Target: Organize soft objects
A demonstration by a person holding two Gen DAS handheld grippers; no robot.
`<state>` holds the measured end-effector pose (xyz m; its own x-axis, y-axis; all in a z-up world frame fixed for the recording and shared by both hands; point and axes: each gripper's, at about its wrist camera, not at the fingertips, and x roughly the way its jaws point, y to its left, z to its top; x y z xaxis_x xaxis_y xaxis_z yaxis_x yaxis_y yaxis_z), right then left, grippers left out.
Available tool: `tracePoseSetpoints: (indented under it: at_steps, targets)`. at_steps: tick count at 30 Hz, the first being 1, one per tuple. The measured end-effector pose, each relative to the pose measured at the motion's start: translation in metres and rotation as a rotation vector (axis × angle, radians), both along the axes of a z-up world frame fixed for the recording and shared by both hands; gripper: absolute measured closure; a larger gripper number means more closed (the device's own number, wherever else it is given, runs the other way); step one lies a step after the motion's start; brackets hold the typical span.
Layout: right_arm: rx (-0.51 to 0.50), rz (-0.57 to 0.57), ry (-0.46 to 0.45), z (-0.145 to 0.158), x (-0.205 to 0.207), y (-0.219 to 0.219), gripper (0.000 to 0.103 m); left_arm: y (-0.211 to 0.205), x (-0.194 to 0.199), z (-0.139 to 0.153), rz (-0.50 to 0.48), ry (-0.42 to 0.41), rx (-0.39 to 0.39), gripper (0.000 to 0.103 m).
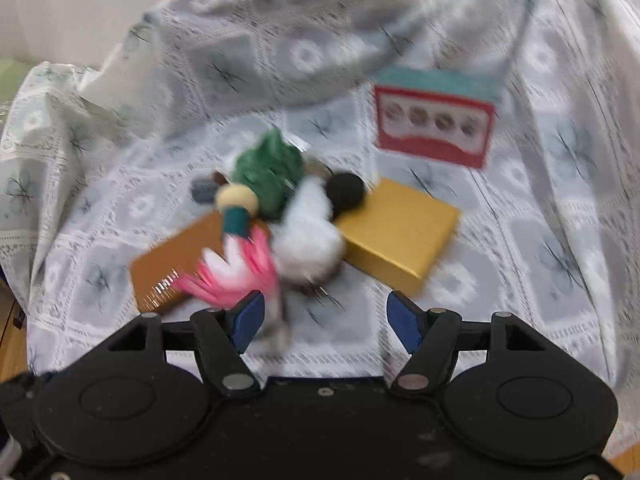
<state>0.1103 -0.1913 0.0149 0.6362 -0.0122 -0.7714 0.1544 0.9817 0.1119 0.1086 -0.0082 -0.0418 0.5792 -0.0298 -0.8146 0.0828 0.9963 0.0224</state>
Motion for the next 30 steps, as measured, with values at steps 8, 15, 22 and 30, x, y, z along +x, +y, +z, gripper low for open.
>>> tracePoseSetpoints:
  at_steps: [8, 15, 22, 30]
  targets:
    - [-0.023, -0.064, 0.058, -0.007, 0.023, 0.015, 0.037, 0.022, -0.002, 0.002, 0.023, -0.018, -0.02, 0.022]
    - [0.006, 0.077, 0.034, -0.011, 0.026, 0.053, 0.037, 0.032, -0.005, 0.002, 0.037, -0.011, -0.048, 0.022]
    - [-0.006, 0.237, -0.046, -0.003, 0.029, 0.086, 0.033, 0.038, -0.006, -0.002, 0.061, 0.012, -0.059, 0.022]
    - [0.233, 0.395, -0.009, 0.001, 0.031, 0.096, 0.035, 0.032, -0.009, -0.004, 0.055, 0.018, -0.064, 0.022]
